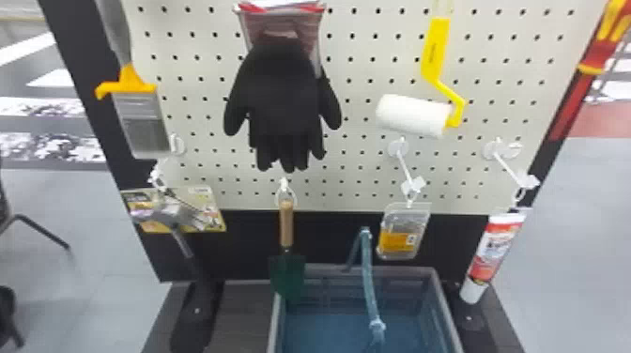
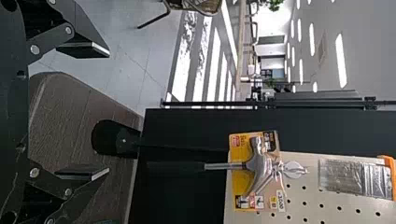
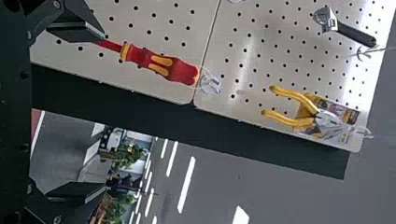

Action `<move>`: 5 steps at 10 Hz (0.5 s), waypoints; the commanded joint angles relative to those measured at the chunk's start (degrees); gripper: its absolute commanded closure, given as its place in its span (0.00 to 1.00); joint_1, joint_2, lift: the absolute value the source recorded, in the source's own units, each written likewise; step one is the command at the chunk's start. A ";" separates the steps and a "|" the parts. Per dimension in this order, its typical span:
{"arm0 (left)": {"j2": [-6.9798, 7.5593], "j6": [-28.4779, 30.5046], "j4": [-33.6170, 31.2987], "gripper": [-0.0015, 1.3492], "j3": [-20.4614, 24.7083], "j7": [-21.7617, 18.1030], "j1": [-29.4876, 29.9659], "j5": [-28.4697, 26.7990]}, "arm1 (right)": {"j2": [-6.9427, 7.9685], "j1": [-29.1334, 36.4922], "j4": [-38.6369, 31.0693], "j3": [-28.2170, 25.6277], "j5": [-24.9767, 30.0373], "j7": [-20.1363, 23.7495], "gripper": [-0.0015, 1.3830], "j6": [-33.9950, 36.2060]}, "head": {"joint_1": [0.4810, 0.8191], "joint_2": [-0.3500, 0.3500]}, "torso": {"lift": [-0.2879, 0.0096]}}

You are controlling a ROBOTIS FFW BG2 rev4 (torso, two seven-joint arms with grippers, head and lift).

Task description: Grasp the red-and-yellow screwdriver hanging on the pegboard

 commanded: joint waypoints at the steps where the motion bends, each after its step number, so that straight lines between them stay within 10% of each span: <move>1: 0.08 0.20 0.00 0.30 -0.18 0.00 -0.30 0.02 | -1.78 -2.81 7.07 0.01 -7.99 2.13 0.12 -1.60 | 0.20 0.50 | 0.63; 5: 0.16 0.64 0.00 0.30 -0.44 0.00 -1.16 -0.15 | -3.45 -13.88 15.78 0.09 -13.62 12.76 0.12 -1.16 | 0.20 0.50 | 0.63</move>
